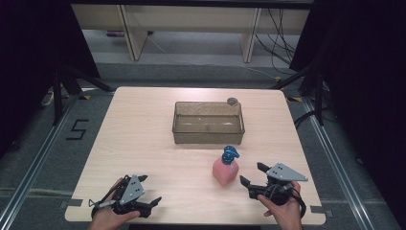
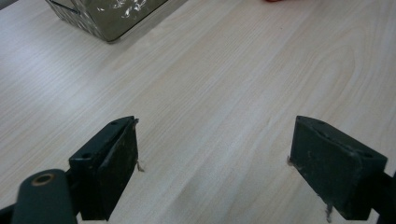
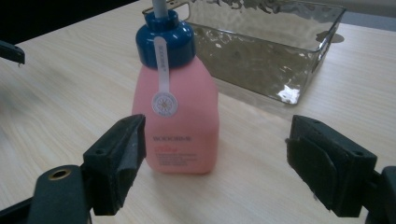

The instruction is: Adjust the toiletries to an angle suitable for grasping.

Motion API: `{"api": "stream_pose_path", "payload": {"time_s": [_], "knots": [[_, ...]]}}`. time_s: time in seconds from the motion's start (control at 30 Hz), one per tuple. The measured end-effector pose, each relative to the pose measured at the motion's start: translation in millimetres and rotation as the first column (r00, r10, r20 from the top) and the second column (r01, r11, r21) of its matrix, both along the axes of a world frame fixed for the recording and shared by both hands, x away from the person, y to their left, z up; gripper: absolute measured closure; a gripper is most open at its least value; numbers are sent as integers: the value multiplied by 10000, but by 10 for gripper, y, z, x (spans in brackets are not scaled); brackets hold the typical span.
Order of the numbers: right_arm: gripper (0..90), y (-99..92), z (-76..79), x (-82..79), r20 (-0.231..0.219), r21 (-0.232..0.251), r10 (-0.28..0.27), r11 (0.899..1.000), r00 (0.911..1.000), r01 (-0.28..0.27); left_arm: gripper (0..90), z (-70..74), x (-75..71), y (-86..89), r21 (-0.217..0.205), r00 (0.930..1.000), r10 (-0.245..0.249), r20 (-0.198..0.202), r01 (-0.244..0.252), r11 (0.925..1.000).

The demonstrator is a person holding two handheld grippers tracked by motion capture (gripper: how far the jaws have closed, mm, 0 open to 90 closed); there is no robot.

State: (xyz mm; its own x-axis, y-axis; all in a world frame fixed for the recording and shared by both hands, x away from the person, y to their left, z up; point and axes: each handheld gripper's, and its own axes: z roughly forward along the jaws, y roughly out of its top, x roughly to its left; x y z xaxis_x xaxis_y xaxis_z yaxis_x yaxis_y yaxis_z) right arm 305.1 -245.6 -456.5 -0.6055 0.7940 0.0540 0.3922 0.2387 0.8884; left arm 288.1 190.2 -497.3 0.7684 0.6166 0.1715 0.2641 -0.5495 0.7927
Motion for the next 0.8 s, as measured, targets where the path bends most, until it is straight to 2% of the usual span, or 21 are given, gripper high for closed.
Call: {"api": "stream_pose_path", "payload": {"time_s": [0.03, 0.1, 0.17, 0.2, 0.23, 0.3, 0.37, 0.4, 0.43, 0.47, 0.5, 0.53, 0.57, 0.63, 0.7, 0.73, 0.8], "knots": [[211, 17, 2, 7, 2, 85, 49, 10000, 10000, -49, 149, 8, 3, 9, 146, 10000, -30, 22, 29, 9999], [216, 40, 10, 26, 70, 71, 121, 9999, 9999, -122, 149, 11, 5, 12, 181, 10000, -14, 80, 13, 9998], [217, 82, 14, 28, -115, 293, 121, 9995, 9999, -118, 149, 5, 5, 10, 139, 10000, -11, 45, 11, 9999], [219, 84, 17, 49, 50, 106, 215, 9997, 9998, -216, 149, 1, 3, 4, -11, 10000, -3, 17, 3, 10000], [221, 100, 15, 65, 138, 60, 264, 9996, 9996, -264, 149, 6, 5, 8, 75, 10000, -22, 24, 21, 10000], [226, 136, 21, 73, 25, 159, 270, 9995, 9996, -270, 149, 8, 6, 12, 165, 10000, -68, 22, 67, 9998], [231, 155, 24, 103, 191, 83, 427, 9990, 9989, -429, 149, 7, 7, 11, 146, 10000, -48, 20, 48, 9999], [232, 171, 29, 93, -10, 151, 377, 9992, 9993, -377, 149, 8, 6, 11, 137, 10000, -46, 29, 46, 9999], [235, 180, 26, 113, 133, 87, 478, 9988, 9988, -480, 149, 8, 5, 12, 132, 10000, -26, 36, 25, 9999], [239, 203, 27, 103, -41, 276, 426, 9987, 9991, -424, 149, 11, 8, 17, 228, 10000, -21, 44, 20, 9997], [241, 204, 28, 116, 75, 153, 489, 9987, 9988, -490, 149, -1, 4, 4, -71, 10000, 38, 39, -38, 10000], [241, 202, 29, 130, 192, 15, 548, 9985, 9983, -548, 148, -4, 3, 0, -126, 10000, 60, 8, -60, 9999], [241, 219, 26, 123, -5, 145, 514, 9986, 9987, -514, 148, 9, 7, 15, 180, 10000, -70, 18, 70, 9998], [241, 215, 16, 153, 262, 12, 636, 9980, 9976, -637, 148, 1, -1, 5, 158, 10000, -25, 64, 24, 9999], [241, 223, 18, 153, 121, 58, 637, 9979, 9979, -638, 148, 6, 2, 7, 132, 10000, -82, 6, 82, 9999], [241, 240, 20, 139, -29, 171, 470, 9988, 9989, -469, 149, 7, 2, 8, 128, 10000, -74, 17, 73, 9999], [241, 239, 28, 159, 191, 41, 639, 9979, 9978, -639, 148, 12, 6, 17, 271, 10000, -53, 50, 52, 9996]]}}
